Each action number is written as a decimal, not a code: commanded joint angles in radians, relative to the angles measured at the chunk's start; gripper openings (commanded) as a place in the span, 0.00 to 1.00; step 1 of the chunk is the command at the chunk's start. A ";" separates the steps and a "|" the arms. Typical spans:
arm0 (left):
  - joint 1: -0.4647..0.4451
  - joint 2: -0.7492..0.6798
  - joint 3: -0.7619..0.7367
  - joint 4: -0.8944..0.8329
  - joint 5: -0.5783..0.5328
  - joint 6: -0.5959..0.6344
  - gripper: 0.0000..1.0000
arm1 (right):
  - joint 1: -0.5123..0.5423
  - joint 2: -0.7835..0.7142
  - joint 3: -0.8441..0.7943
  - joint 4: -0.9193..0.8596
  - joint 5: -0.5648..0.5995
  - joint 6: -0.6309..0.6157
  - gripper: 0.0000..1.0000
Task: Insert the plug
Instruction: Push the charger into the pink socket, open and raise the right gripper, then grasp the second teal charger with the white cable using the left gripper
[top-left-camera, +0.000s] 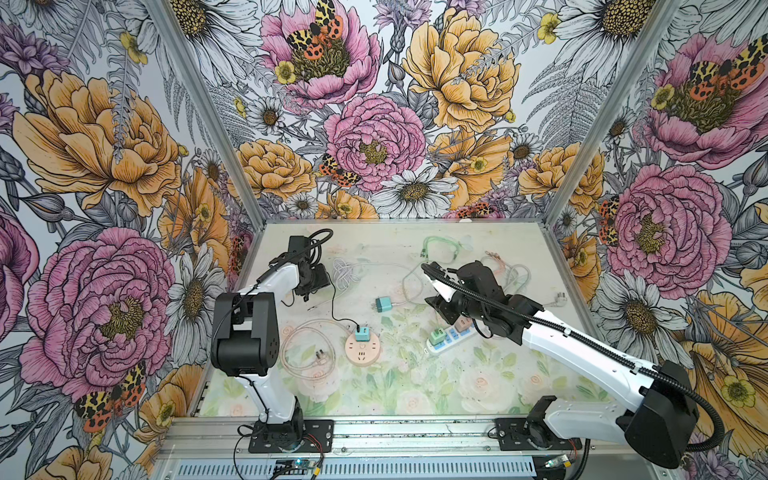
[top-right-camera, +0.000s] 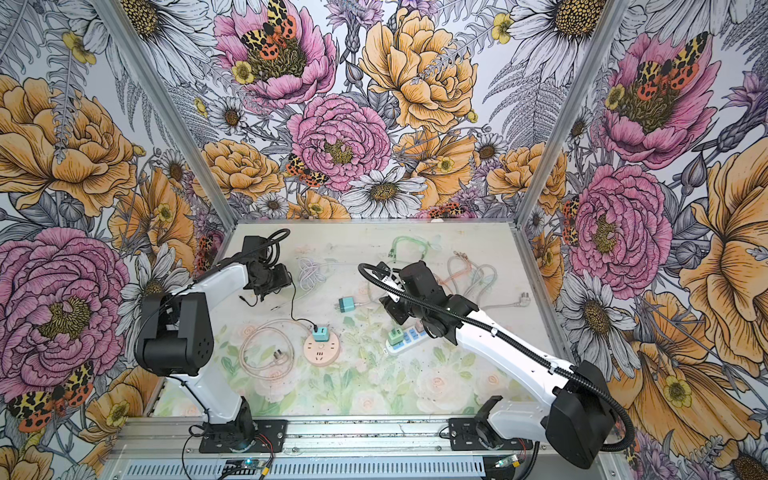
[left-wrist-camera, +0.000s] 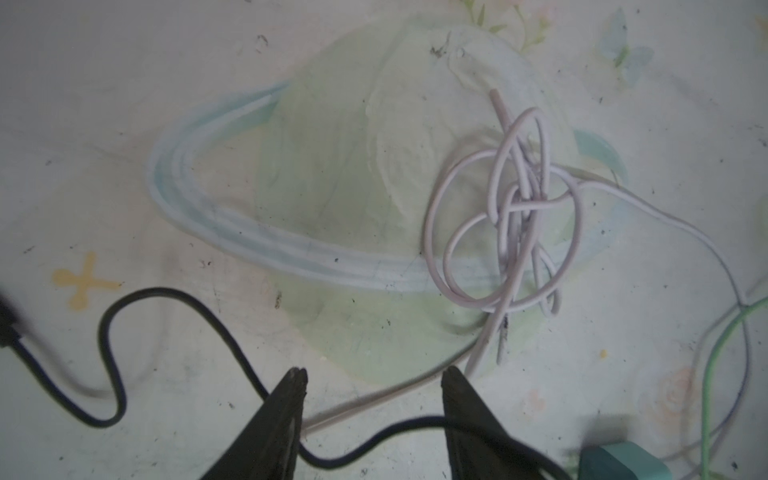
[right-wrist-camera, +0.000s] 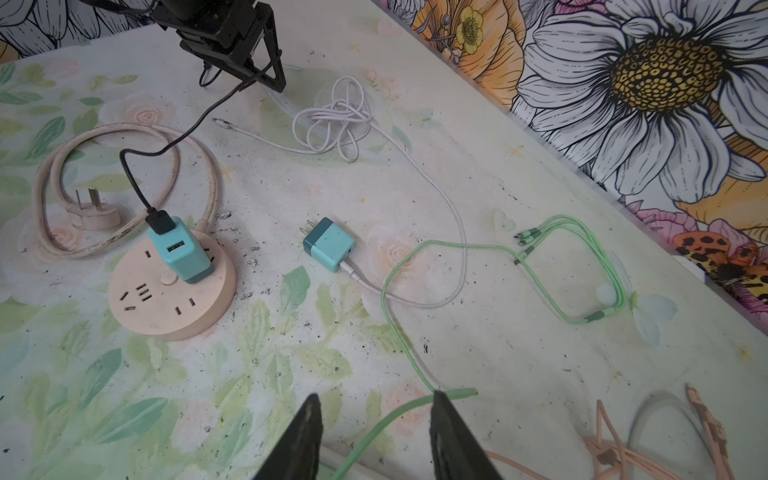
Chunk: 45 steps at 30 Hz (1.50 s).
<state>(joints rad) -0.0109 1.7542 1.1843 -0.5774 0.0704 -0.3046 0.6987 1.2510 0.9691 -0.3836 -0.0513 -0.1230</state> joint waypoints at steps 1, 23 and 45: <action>-0.017 -0.058 0.029 -0.085 -0.069 0.041 0.57 | -0.013 -0.022 -0.016 0.037 0.022 0.028 0.44; -0.325 -0.134 0.138 -0.155 -0.071 0.453 0.60 | -0.088 -0.084 -0.022 0.049 -0.036 0.200 0.52; -0.452 0.150 0.192 -0.090 0.163 0.663 0.64 | -0.192 -0.222 -0.094 0.046 -0.173 0.338 0.70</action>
<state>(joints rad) -0.4625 1.8954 1.3762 -0.6956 0.1886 0.3214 0.5129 1.0203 0.8558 -0.3546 -0.1772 0.1913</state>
